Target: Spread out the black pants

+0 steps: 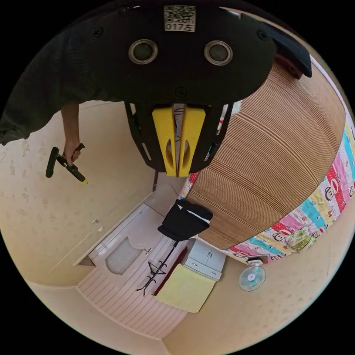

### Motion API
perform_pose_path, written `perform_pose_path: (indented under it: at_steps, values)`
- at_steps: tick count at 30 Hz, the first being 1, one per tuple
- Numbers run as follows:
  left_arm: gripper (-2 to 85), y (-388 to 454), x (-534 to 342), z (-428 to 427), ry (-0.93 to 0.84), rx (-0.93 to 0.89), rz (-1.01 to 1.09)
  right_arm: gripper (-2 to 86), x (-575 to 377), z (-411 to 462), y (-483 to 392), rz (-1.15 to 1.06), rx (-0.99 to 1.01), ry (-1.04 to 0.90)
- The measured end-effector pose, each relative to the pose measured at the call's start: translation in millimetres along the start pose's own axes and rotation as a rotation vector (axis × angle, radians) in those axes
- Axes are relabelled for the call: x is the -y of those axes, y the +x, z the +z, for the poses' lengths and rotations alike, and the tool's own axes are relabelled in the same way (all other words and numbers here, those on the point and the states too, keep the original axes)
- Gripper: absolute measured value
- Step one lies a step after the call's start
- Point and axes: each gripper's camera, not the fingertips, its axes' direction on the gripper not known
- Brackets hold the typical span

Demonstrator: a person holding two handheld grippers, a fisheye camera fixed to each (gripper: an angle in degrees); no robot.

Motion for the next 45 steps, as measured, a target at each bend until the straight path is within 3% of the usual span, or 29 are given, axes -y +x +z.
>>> perform_pose_path:
  at_steps: [5,10,14,20,26,30,36,41,45]
  values:
    - [-1.0,-51,53,47,0.078,-0.033,-0.02,0.4,80,-9,-39,-0.132,-0.031,0.027]
    - [-1.0,-79,81,119,-0.004,-0.094,-0.042,0.5,143,-15,-35,-0.116,-0.146,0.073]
    - [-1.0,-85,99,175,-0.023,-0.11,0.004,0.6,202,7,-13,-0.11,-0.076,0.001]
    - [-1.0,-97,131,258,0.002,-0.172,-0.079,1.4,313,63,45,-0.038,0.091,0.075]
    - [-0.7,-85,192,343,0.015,-0.082,-0.063,6.1,447,211,126,0.012,0.352,-0.099]
    - [1.1,-68,233,381,0.139,-0.199,0.003,10.8,540,334,173,0.015,0.545,-0.301]
    - [5.7,-36,311,467,0.047,-0.158,-0.004,13.1,626,481,221,0.044,0.552,-0.526]
    - [8.3,-48,335,502,0.097,-0.178,-0.186,13.8,666,584,252,0.12,0.541,-0.685]
    - [9.7,-62,334,516,0.061,-0.092,-0.265,8.5,714,626,252,0.126,0.763,-0.795]
